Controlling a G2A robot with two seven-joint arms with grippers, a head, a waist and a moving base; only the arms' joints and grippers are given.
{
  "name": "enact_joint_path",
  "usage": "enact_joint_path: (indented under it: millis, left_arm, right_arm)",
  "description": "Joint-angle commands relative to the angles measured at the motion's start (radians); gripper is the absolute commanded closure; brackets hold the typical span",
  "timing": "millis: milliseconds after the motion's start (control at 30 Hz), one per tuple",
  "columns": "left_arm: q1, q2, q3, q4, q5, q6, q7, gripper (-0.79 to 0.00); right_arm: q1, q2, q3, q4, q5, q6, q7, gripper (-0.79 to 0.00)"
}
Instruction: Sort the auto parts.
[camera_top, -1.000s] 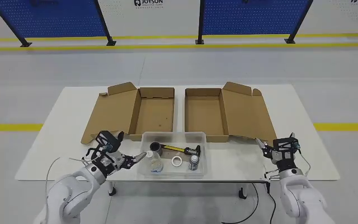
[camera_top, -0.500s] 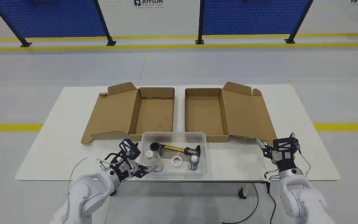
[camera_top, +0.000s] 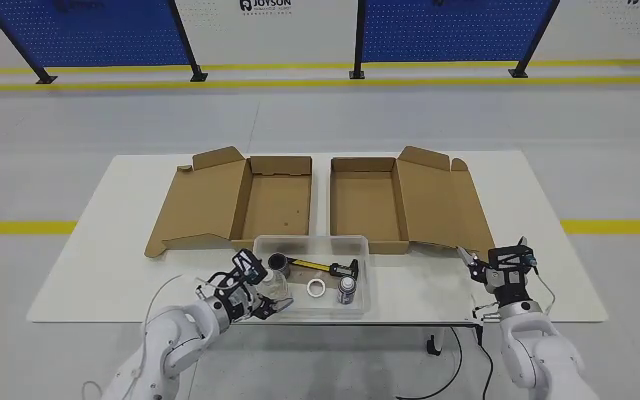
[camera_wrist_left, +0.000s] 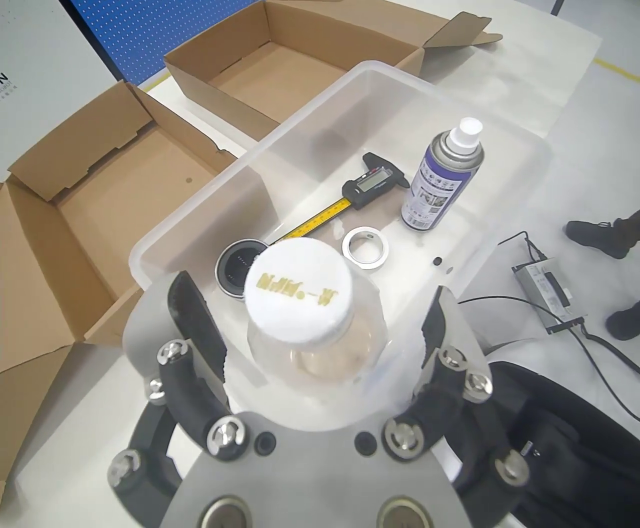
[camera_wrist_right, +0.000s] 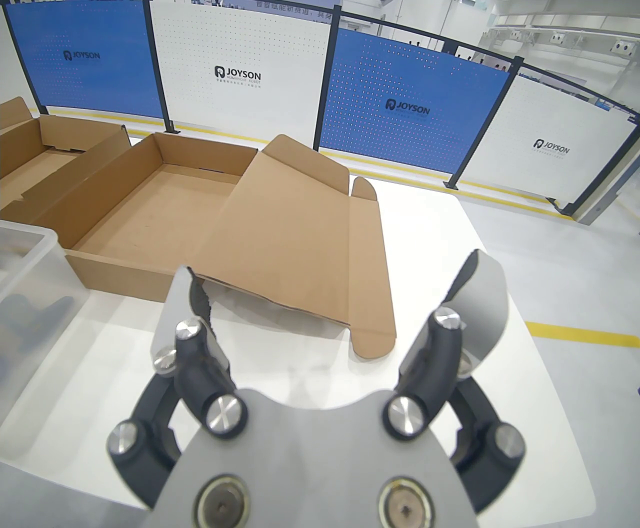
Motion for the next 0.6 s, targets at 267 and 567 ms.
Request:
enact_joint_path:
  millis: [267,567]
  left_arm:
    - [-0.035,0.002,0.02,0.048,-0.044,-0.006,-0.012,-0.785]
    - [-0.048,0.006,0.03,0.065,-0.047,-0.003,-0.007,-0.736]
  right_arm:
    - [0.0,0.0,0.0,0.0,0.0,0.0,0.0,-0.785]
    - [0.0,0.0,0.0,0.0,0.0,0.0,0.0,-0.785]
